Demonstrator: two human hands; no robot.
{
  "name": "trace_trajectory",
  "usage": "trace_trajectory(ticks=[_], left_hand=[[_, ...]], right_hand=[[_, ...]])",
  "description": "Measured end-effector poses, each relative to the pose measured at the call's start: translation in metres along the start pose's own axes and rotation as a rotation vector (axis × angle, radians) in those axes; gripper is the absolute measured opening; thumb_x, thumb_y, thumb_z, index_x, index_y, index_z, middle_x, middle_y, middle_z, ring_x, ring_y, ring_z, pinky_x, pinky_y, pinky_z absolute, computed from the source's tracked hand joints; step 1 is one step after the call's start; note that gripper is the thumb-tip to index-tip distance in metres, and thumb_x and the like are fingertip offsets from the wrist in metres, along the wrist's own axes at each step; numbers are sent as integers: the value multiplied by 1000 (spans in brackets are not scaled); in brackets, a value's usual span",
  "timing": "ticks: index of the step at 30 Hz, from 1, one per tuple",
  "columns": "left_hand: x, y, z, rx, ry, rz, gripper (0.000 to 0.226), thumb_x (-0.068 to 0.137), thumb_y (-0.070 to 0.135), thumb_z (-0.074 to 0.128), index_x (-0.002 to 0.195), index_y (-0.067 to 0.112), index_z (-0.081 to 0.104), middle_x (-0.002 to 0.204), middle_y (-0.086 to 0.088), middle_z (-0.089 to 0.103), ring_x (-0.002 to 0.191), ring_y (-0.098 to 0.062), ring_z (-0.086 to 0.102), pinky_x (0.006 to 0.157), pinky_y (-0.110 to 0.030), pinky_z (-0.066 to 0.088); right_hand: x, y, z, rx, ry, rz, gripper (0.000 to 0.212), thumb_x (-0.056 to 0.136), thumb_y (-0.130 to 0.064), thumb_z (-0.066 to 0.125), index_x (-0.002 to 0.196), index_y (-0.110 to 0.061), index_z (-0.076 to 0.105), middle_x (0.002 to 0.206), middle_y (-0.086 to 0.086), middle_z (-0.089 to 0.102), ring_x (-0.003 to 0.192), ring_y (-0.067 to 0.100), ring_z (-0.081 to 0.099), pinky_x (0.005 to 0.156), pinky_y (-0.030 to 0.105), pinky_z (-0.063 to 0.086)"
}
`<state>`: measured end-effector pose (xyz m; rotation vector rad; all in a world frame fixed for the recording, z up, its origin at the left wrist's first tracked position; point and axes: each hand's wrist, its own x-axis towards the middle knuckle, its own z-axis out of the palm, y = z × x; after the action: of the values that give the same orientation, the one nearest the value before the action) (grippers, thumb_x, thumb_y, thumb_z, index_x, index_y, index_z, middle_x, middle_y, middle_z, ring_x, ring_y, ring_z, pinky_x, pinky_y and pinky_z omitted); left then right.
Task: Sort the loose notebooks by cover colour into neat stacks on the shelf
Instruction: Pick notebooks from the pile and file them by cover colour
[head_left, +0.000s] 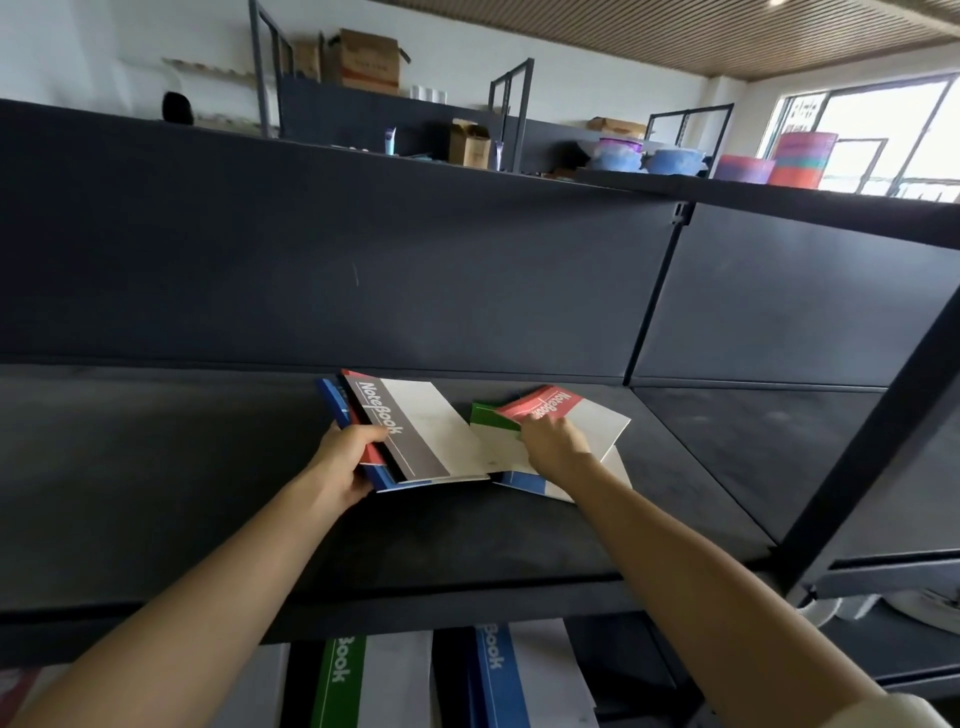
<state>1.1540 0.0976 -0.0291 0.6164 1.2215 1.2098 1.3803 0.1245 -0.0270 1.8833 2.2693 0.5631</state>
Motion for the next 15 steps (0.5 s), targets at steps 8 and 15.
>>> trace_trajectory(ticks=[8,15], left_hand=[[-7,-2,18,-112,-92,15,41,96,11,50,136,14,43,123,-15,58,102,-32,60,74,-44,47],[-9,-9,26,-47,-62,20,54,93,18,56,142,19,36,131,-10,55,115,-31,55,82,-45,45]], right_hand=[[-26,-31,-20,576,91,-260,57,89,4,43,140,-23,44,134,9,54,113,31,57,88,32,44],[-35,-26,-10,740,115,-439,43,92,-3,54,134,-16,54,140,7,50,128,29,48,106,40,41]])
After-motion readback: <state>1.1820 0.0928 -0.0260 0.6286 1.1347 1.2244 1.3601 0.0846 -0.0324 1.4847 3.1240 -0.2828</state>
